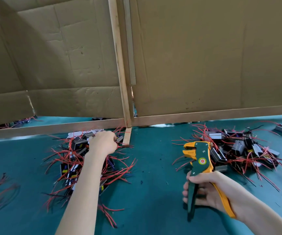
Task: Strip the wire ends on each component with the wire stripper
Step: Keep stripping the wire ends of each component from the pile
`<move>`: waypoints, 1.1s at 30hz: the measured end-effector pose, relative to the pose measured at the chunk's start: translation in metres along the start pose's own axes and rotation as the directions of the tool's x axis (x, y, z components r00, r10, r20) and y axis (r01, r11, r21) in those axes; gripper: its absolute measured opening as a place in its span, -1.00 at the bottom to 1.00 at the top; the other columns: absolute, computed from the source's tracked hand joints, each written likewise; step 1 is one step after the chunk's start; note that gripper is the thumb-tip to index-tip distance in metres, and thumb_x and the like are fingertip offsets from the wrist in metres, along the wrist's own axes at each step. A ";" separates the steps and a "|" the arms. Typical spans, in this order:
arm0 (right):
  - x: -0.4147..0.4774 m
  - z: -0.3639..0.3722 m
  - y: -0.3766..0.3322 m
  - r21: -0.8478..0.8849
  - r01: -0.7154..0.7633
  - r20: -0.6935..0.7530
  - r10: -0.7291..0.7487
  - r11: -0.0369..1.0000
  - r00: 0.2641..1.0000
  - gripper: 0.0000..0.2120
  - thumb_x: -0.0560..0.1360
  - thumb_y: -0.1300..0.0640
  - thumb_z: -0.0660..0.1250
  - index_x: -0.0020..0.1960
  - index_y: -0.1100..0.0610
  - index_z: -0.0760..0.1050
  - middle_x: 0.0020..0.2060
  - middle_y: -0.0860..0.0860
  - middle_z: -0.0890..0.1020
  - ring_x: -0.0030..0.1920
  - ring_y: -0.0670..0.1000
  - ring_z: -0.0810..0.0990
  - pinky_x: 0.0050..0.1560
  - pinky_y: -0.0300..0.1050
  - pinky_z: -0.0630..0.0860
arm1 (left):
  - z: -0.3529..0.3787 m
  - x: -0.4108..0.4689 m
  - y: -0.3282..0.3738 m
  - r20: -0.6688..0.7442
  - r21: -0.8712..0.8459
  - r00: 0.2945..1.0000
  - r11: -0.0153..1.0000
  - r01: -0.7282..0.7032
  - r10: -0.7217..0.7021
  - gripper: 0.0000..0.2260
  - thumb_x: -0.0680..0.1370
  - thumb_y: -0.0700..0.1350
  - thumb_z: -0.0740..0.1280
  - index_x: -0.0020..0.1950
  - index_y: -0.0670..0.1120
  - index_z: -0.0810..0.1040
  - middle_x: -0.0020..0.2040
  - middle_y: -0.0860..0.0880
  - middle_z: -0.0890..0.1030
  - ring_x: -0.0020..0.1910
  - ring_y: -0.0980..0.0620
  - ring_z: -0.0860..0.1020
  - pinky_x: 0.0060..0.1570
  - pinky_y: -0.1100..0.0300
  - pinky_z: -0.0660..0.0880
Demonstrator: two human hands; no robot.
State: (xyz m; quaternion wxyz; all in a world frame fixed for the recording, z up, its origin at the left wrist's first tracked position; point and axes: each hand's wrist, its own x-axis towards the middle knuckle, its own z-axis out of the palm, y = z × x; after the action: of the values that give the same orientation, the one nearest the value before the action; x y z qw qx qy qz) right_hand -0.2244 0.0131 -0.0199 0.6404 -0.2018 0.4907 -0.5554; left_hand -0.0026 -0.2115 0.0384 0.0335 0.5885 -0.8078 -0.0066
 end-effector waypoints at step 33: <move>-0.006 0.004 -0.003 0.021 0.010 -0.042 -0.009 1.000 0.999 -0.70 0.17 0.36 0.45 -0.11 0.38 0.55 -0.23 0.34 0.61 -0.28 0.29 0.65 -0.24 0.21 0.64 | -0.019 -0.005 0.010 -0.313 -0.775 0.948 0.560 -0.291 0.060 -0.84 0.54 -0.31 0.32 0.06 -0.14 0.63 0.00 -0.07 0.66 0.00 0.02 0.60 0.14 0.13 0.50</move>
State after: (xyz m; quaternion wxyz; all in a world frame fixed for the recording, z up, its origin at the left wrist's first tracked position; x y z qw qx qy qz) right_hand -0.2223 0.0168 -0.0133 0.6293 -0.1855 0.4971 -0.5679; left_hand -0.0095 -0.2029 0.0574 0.4015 0.4188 -0.7580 -0.2979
